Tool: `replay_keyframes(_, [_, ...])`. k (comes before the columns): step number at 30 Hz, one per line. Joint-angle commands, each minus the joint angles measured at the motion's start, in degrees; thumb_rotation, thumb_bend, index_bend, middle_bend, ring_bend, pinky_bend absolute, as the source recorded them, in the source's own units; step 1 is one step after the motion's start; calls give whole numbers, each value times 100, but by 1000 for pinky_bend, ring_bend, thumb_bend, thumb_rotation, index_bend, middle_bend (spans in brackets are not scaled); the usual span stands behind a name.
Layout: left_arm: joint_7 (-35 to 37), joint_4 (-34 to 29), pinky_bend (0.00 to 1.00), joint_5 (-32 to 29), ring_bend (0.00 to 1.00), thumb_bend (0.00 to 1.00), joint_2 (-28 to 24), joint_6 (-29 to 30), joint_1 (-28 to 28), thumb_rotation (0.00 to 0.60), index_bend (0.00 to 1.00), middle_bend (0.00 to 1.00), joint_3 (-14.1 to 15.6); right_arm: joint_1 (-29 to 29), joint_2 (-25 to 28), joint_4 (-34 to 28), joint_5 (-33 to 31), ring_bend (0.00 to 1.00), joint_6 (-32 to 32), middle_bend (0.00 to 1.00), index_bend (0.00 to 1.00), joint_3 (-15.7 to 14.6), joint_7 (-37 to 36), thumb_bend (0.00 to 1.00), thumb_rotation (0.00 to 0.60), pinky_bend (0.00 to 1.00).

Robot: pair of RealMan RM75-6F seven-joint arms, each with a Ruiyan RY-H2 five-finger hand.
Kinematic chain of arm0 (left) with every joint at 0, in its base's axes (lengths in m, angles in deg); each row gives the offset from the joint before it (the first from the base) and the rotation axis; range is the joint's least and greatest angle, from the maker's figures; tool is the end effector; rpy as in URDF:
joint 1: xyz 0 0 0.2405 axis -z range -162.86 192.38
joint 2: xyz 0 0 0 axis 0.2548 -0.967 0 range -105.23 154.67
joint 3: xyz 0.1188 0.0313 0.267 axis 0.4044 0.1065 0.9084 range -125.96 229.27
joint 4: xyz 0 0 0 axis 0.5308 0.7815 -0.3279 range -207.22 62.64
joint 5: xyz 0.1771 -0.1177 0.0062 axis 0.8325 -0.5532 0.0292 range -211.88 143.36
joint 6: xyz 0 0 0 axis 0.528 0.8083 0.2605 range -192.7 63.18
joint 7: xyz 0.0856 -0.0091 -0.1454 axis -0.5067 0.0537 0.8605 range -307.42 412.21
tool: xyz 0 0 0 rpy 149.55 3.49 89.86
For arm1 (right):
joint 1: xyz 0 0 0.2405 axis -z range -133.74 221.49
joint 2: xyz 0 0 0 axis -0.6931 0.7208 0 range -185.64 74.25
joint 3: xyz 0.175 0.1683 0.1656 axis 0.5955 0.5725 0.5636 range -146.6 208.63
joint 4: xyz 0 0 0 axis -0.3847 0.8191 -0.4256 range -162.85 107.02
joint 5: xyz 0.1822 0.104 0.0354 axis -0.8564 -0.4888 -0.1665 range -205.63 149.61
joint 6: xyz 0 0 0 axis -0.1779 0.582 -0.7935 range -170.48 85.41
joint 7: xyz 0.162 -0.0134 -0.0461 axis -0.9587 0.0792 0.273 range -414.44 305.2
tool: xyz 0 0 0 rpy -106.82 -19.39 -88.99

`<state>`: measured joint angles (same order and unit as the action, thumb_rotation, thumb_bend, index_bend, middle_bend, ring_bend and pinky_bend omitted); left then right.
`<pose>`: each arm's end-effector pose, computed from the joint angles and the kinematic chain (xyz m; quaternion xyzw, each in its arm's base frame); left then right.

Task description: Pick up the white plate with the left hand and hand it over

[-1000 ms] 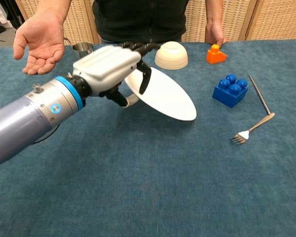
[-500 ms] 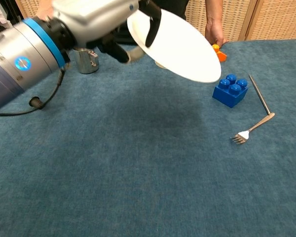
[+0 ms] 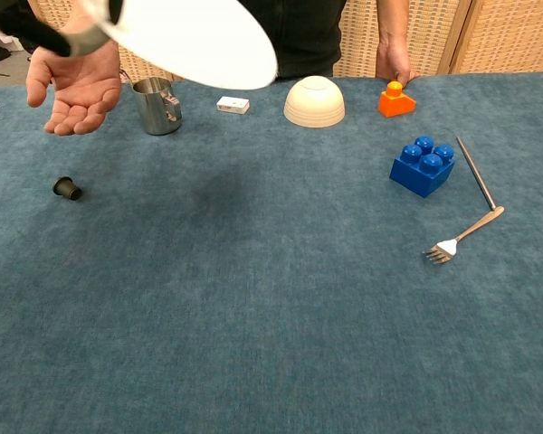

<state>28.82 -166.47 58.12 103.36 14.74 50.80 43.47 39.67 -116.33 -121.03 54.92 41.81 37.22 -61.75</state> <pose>-0.1310 0.3412 0.0814 -0.7123 -0.1270 -0.5190 0.4551 -0.3516 -0.2171 0.2049 0.5501 -0.4096 0.4184 0.5954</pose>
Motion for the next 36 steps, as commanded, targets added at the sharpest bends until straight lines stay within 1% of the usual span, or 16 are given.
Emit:
replay_keyframes(1, [911,591,0,59,0,755,-266,432,-468,600,761,0,283,0,-11,-12,20,0,7,0,0,-13,38,0,600,0])
replay_keyframes(5, [1571,1206,0,179,0,744,-208,718,-739,600,761,0,485,5,-20,-33,36,0,17,0,0,-25,74,0,600,0])
replay_keyframes(9, [2128,1838,0,189,0,730,-62,993,-974,600,761,0,571,4,-27,-31,17,0,15,0,0,-19,92,0,600,0])
replay_keyframes(10, [2284,2017,0,164,0,705,-19,1009,-1026,600,761,0,595,-1,-31,-28,11,0,4,0,0,-20,102,0,600,0])
replay_keyframes(12, [2513,2264,0,149,0,588,44,1010,-1082,600,751,0,630,-6,-38,-29,14,0,-4,0,0,-24,118,0,600,0])
replay_keyframes(13, [2618,2342,0,151,0,479,68,1007,-1099,600,721,0,647,-7,-41,-30,19,0,-5,0,0,-27,129,0,600,0])
replay_keyframes(14, [2779,2440,0,167,0,389,96,1007,-1121,600,670,0,676,-8,-46,-32,28,0,-6,0,0,-32,144,0,600,0])
replay_keyframes(15, [2920,2521,0,164,0,330,125,1019,-1149,600,605,0,687,-8,-49,-33,32,0,-5,0,0,-37,154,0,600,0])
replay_keyframes(16, [2994,2566,0,146,0,264,146,1030,-1171,600,482,0,684,-6,-51,-34,32,0,-3,0,0,-38,158,0,600,0])
replay_keyframes(17, [3075,2613,0,100,0,223,176,1041,-1209,600,336,0,670,-3,-53,-37,31,0,5,0,0,-37,166,0,600,0])
replay_keyframes(19, [3189,2636,0,46,0,160,198,1051,-1258,600,113,0,651,0,-53,-39,23,0,12,0,0,-32,169,0,600,0])
replay_keyframes(20, [3246,2633,0,27,0,119,196,1060,-1276,600,34,0,641,0,-54,-38,19,0,12,0,0,-30,168,0,600,0])
replay_keyframes(21, [3323,2616,0,-5,0,87,179,1055,-1302,600,1,0,631,-1,-53,-38,18,0,8,0,0,-31,168,0,600,0])
replay_keyframes(23, [3389,2554,0,-67,0,63,133,1038,-1340,600,0,0,606,-6,-53,-38,22,0,-3,0,0,-35,165,0,600,0])
replay_keyframes(32, [3564,2232,0,-172,0,45,-97,1145,-1452,600,0,0,456,0,-46,-54,43,0,14,0,0,-43,159,0,600,0])
replay_keyframes(36, [3970,1738,0,-233,0,46,-517,1432,-1697,600,0,0,398,4,-28,-66,45,0,11,0,0,-47,137,0,600,0])
